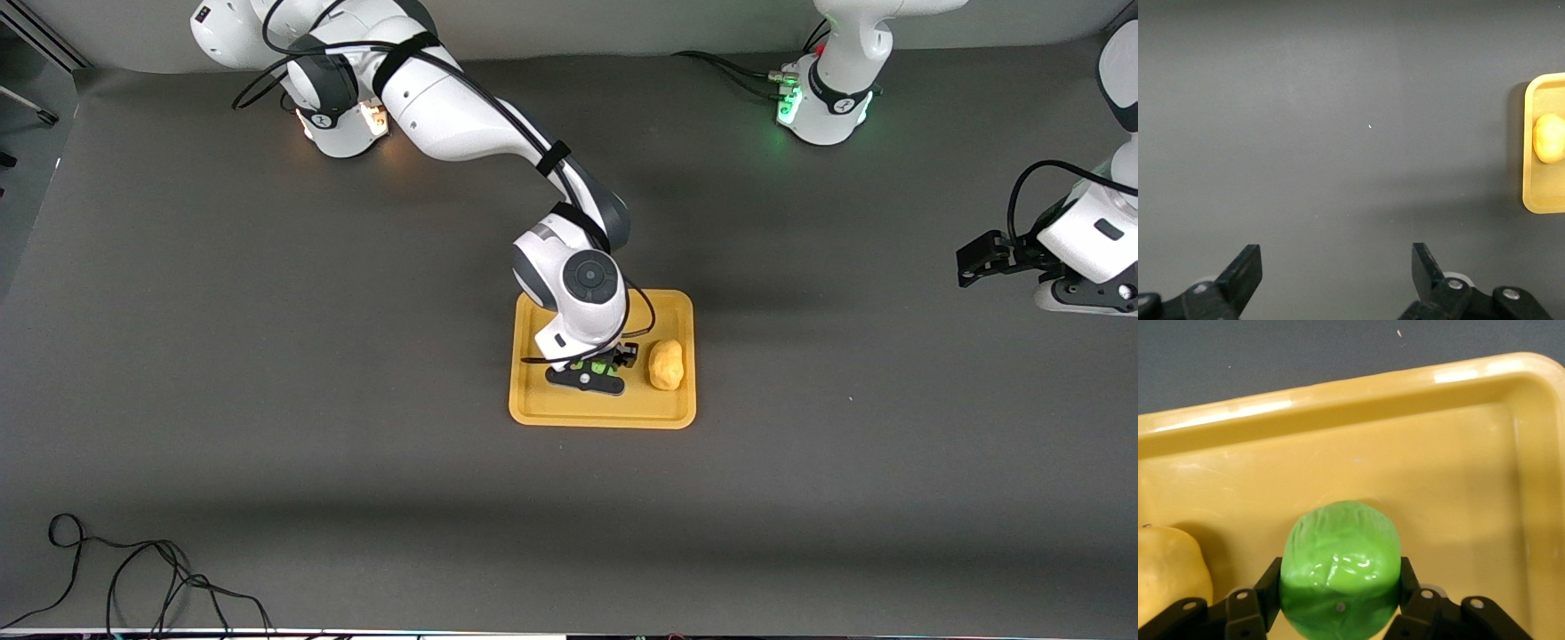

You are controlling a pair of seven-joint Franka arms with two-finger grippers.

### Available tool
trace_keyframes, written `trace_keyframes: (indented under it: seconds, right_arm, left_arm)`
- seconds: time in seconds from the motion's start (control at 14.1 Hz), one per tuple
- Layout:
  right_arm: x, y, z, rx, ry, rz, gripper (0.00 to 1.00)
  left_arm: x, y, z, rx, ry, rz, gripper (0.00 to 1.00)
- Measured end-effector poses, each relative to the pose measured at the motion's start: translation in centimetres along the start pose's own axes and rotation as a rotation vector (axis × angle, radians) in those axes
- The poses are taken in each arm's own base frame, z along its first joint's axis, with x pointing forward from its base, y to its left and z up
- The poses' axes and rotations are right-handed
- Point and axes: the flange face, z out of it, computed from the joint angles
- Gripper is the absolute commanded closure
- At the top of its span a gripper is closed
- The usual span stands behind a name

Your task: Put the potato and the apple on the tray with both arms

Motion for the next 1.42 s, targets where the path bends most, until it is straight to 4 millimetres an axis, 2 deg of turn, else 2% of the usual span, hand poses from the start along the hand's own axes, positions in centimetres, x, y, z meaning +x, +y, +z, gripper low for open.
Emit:
trace_keyframes:
  seconds: [0.07, 0.14, 0.21, 0.43, 0.57, 0.64, 0.71, 0.85, 0.99, 1.07, 1.21, 1.28, 1.42]
  right_arm:
    - [0.0, 0.1, 0.2, -0.004, 0.001, -0.001, 0.57]
    - [0.0, 0.1, 0.2, -0.005, 0.000, 0.000, 0.34]
    - [0.0, 0.1, 0.2, -0.005, 0.000, 0.000, 0.00]
    - [0.3, 0.2, 0.1, -0.002, 0.004, 0.003, 0.00]
    - [0.6, -0.1, -2.0, 0.012, 0.012, 0.004, 0.00]
    - [0.7, -0.1, -4.3, 0.009, 0.004, 0.005, 0.00]
    - [0.9, 0.1, -7.6, 0.006, -0.005, 0.008, 0.00]
    - [1.3, 1.5, -16.0, 0.009, -0.022, 0.022, 0.00]
    - [2.3, 4.8, -24.3, 0.017, -0.037, 0.053, 0.00]
    - [3.2, 7.1, -27.8, 0.019, -0.048, 0.066, 0.00]
    - [5.1, 12.8, -32.7, 0.001, -0.087, 0.046, 0.00]
    - [6.4, 16.2, -34.5, -0.001, -0.102, 0.023, 0.00]
    - [8.9, 23.5, -36.9, 0.001, -0.116, -0.020, 0.00]
  left_arm:
    - [0.0, 0.2, 0.1, 0.000, -0.006, 0.004, 0.00]
    - [0.0, 0.3, 0.2, -0.001, -0.012, 0.005, 0.00]
    - [0.1, 0.3, 0.5, -0.002, -0.018, 0.005, 0.00]
    - [0.4, 0.1, 1.1, -0.003, -0.028, 0.003, 0.00]
    - [0.4, 0.0, 1.1, -0.003, -0.027, 0.001, 0.00]
    - [0.5, -0.1, 1.0, -0.003, -0.025, -0.001, 0.00]
    - [0.5, -0.3, 1.1, -0.003, -0.026, -0.004, 0.00]
    - [0.6, -0.5, 1.4, -0.004, -0.031, -0.008, 0.00]
    - [0.8, -0.6, 1.5, -0.004, -0.033, -0.008, 0.00]
    - [0.8, -0.6, 1.5, -0.004, -0.036, -0.008, 0.00]
    - [0.8, -0.5, 1.5, -0.004, -0.038, -0.006, 0.00]
    - [0.8, -0.4, 1.5, -0.004, -0.039, -0.005, 0.00]
    - [0.8, -0.3, 1.5, -0.005, -0.040, -0.004, 0.00]
